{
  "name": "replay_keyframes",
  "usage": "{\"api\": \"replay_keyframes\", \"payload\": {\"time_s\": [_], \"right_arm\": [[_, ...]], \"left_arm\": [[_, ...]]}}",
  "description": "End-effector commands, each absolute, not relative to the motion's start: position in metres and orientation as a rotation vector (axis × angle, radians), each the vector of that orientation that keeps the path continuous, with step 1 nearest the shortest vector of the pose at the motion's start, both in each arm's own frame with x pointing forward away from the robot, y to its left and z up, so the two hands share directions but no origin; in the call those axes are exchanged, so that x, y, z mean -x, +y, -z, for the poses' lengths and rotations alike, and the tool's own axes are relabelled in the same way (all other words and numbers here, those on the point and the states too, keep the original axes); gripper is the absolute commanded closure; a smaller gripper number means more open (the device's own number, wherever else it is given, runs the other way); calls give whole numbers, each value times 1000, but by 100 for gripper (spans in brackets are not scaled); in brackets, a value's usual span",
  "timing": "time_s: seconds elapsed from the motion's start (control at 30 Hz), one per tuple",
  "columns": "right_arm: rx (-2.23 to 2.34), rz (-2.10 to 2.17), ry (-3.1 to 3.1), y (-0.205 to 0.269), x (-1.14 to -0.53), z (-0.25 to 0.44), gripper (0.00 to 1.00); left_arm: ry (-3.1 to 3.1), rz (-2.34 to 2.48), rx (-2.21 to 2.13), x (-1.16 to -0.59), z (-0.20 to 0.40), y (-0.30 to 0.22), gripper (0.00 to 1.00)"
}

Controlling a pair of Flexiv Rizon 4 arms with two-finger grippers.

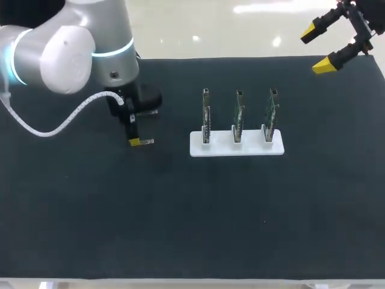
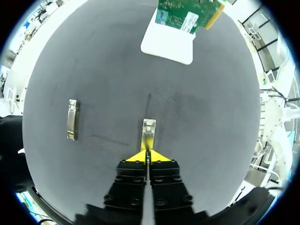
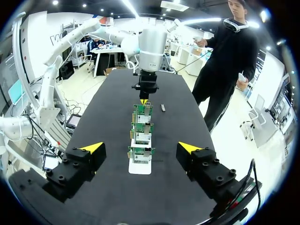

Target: Pick up the optical module with the left hand, and insert it into the network port with the right hand.

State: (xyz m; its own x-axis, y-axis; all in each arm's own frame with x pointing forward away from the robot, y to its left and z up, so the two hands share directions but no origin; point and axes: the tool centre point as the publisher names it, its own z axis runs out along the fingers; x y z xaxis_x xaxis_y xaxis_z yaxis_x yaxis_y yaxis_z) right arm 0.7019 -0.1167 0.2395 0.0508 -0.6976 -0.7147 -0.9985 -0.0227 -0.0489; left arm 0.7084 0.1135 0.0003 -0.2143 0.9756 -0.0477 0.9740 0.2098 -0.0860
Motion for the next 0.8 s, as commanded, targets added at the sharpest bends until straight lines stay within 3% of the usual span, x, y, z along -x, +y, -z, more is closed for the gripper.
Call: {"api": "replay_keyframes", "payload": {"time_s": [0.03, 0.8], "right_arm": [[1777, -700, 1700, -117, -702, -239, 0], [1777, -700, 1700, -117, -702, -239, 0]], "left_arm": [[-2442, -171, 1947, -709, -13, 116, 0], [-2443, -144, 1953, -705, -3, 114, 0]]}}
